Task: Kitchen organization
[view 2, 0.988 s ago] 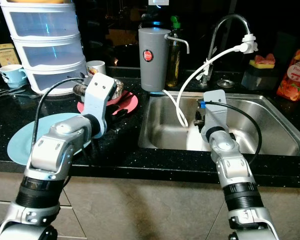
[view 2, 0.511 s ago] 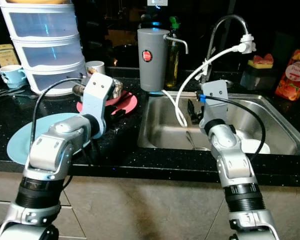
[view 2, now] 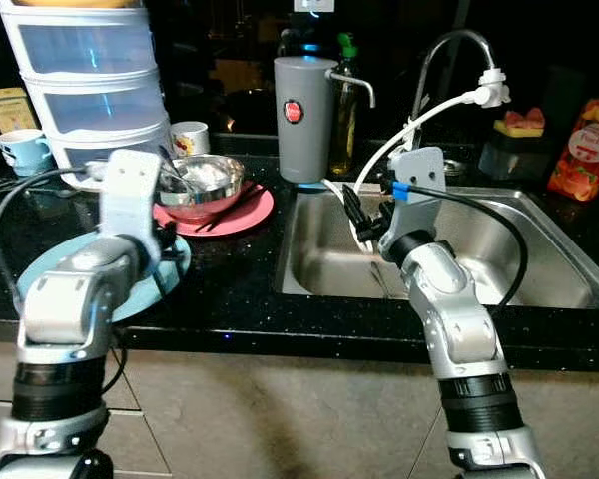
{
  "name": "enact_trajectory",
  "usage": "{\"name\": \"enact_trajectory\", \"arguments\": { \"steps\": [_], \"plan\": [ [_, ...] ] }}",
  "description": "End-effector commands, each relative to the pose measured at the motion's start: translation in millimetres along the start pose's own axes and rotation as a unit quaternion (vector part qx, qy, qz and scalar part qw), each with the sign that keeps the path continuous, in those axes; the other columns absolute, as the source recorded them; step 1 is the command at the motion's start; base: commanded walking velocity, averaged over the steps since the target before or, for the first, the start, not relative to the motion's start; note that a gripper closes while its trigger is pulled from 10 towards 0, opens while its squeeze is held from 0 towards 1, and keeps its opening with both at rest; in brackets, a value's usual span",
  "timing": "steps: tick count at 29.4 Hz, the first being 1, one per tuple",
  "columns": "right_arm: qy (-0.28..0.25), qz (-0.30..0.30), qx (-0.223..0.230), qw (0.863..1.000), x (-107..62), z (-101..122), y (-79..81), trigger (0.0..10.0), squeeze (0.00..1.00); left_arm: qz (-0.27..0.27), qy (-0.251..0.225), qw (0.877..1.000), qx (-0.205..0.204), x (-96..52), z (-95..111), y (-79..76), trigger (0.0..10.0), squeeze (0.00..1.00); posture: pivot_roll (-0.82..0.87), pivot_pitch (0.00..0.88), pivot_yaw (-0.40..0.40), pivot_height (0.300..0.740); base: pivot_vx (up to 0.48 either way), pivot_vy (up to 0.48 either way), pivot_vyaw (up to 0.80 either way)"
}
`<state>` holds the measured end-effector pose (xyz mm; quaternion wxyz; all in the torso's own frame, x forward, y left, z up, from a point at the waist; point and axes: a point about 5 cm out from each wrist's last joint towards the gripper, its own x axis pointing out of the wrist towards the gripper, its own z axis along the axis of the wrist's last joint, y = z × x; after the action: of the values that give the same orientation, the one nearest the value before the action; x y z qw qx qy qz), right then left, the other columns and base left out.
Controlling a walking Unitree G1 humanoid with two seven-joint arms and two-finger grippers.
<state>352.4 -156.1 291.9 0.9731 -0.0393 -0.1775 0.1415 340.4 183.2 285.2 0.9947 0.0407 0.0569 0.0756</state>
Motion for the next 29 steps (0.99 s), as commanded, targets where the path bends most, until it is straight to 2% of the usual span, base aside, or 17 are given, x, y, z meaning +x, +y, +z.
{"name": "enact_trajectory", "arguments": {
  "steps": [1,10,17,20,29],
  "plan": [
    [-0.001,0.004,0.01,1.0,-2.2,0,1.3,10.0,0.0,0.004,0.018,1.0,-0.006,2.1,-4,3.0,10.0,0.0,0.09,0.116,-0.029,0.74,0.0,0.0,0.0],
    [0.001,0.006,0.02,1.0,-4.4,0,2.3,10.0,0.0,0.022,0.051,0.997,-0.059,6.7,-7,3.9,10.0,0.0,0.09,0.119,-0.02,0.74,0.0,0.0,0.0],
    [0.002,0.005,0.023,1.0,-4.8,0,2.3,10.0,0.0,0.034,0.066,0.994,-0.076,6.8,-15,5.3,10.0,0.0,0.09,0.12,-0.022,0.74,0.0,0.0,0.0],
    [-0.001,0.01,0.027,1.0,-1.9,1,5.3,10.0,0.0,0.021,0.078,0.99,-0.115,15.5,-17,3.2,10.0,0.0,0.09,0.116,-0.027,0.74,0.0,0.0,0.0],
    [0.0,0.008,0.03,1.0,-2.2,1,5.4,10.0,0.0,0.008,0.085,0.987,-0.139,27.1,-18,-1.4,10.0,0.0,0.09,0.114,-0.025,0.74,0.0,0.0,0.0]
  ]
}}
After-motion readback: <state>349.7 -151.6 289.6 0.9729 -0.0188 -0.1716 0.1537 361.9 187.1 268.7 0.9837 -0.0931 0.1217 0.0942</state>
